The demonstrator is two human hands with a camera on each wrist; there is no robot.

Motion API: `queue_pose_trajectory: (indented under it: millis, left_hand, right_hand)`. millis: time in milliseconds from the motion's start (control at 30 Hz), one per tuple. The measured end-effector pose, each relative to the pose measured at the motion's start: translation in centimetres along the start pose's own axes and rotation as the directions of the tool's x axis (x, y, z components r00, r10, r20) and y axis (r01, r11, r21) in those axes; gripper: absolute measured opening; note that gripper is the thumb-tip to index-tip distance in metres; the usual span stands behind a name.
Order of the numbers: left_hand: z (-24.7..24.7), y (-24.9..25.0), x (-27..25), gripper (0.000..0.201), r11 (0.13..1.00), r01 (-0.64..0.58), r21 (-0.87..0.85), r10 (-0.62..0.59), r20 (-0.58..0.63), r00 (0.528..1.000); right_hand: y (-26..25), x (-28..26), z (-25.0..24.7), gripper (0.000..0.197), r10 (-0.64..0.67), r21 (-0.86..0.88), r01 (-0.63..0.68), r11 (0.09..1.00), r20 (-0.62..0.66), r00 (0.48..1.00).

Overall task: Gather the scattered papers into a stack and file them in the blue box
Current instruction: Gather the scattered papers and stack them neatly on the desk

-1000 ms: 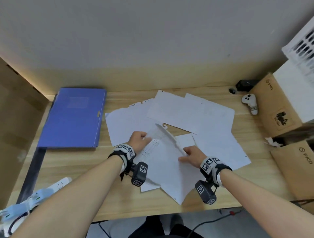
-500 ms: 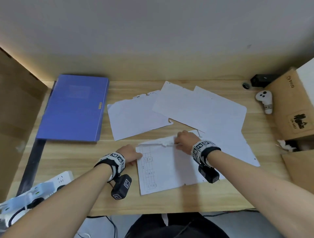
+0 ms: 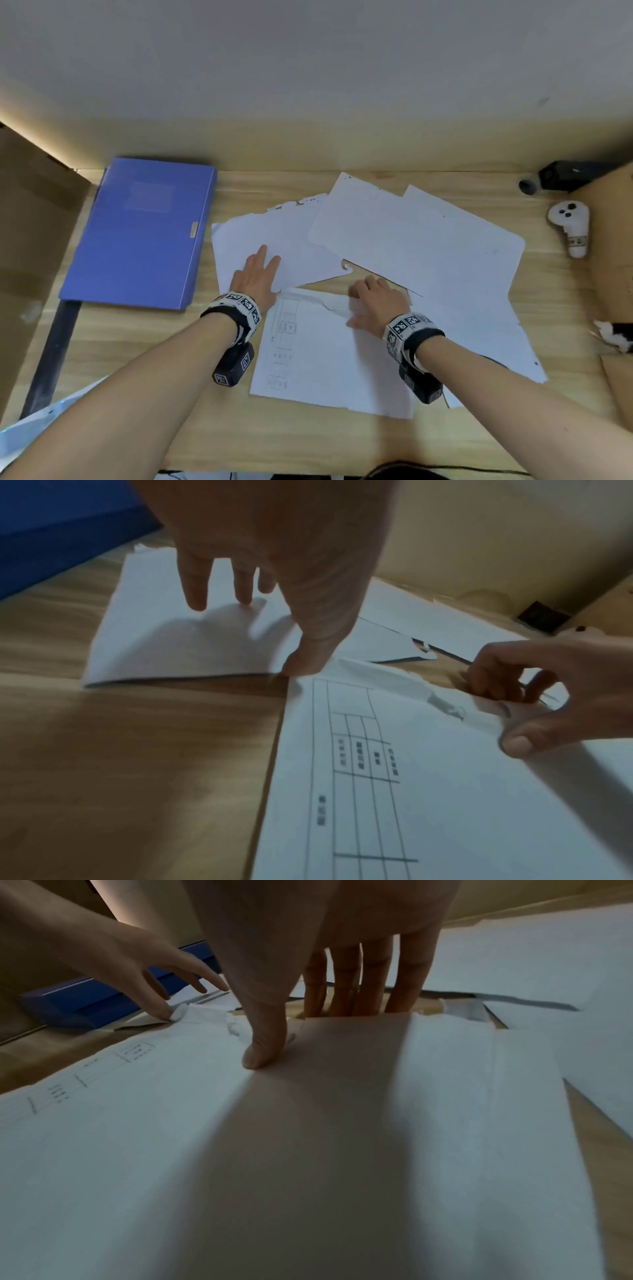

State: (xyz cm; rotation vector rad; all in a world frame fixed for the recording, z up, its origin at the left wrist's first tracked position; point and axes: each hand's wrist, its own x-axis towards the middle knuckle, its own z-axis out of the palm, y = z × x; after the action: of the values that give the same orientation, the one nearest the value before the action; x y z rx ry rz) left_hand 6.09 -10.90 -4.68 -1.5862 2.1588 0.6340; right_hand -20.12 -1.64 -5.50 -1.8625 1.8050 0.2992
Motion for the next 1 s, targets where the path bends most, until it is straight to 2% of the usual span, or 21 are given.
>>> queue_pose_trajectory:
  millis: [100,167,267,367,467,567,700,833,933,1000]
  left_hand:
    - [0.0,0.7,1.1,0.094,0.998,0.024,0.052,-0.026,0.052,0.998]
    - [-0.1,1.3,1.7,0.097,0.994,0.029,0.102,-0.035,0.060,0.998]
    - [-0.3,2.0,2.3,0.094,0.967,0.005,0.256,-0.001,-0.017,1.000]
    - [-0.5,2.3,3.0,0.087,0.926,0.005,0.377,0.047,-0.127,0.991]
    - [-0.8,1.9,4.0,0.077,0.911,0.003,0.413,0.078,-0.177,0.981]
    - [-1.7,1.6,4.8,0.057,0.938,-0.021,0.346,0.094,-0.197,0.976]
    - [-3.7,1.6,5.0,0.023,0.978,-0.009,0.207,0.046,-0.175,0.983]
    - [-5.9,1.7,3.7,0.013,0.992,-0.009,0.124,0.041,-0.260,0.965]
    - [-8.4,1.9,2.1,0.008,0.994,-0.067,0.081,0.093,-0.382,0.919]
    - [-10.3,2.0,1.2,0.009,0.998,-0.058,0.021,0.061,-0.435,0.899]
  right_hand:
    - [0.7,-0.1,-0.1,0.058,-0.010,0.040,0.011,0.999,-0.010,1.000]
    - [1.7,0.2,-1.1,0.053,-0.019,0.063,0.025,0.998,-0.089,0.996]
    - [4.3,1.3,-3.3,0.047,0.022,0.063,-0.008,0.998,-0.225,0.974]
    - [6.5,2.7,-4.7,0.055,0.085,-0.004,-0.087,0.996,-0.199,0.976]
    - [6.8,3.7,-4.8,0.048,0.102,-0.053,-0.111,0.992,-0.152,0.983]
    - [6.8,4.5,-4.6,0.043,0.117,-0.081,-0.131,0.988,-0.155,0.981]
    - [7.3,5.1,-4.8,0.035,0.142,-0.075,-0.157,0.985,-0.175,0.974]
    - [7.4,5.3,-5.9,0.024,0.168,-0.049,-0.179,0.983,-0.183,0.969]
    - [7.2,5.0,-7.3,0.023,0.208,0.017,-0.209,0.978,-0.226,0.952]
    - [7.2,4.7,-8.7,0.020,0.264,0.100,-0.246,0.964,-0.276,0.924]
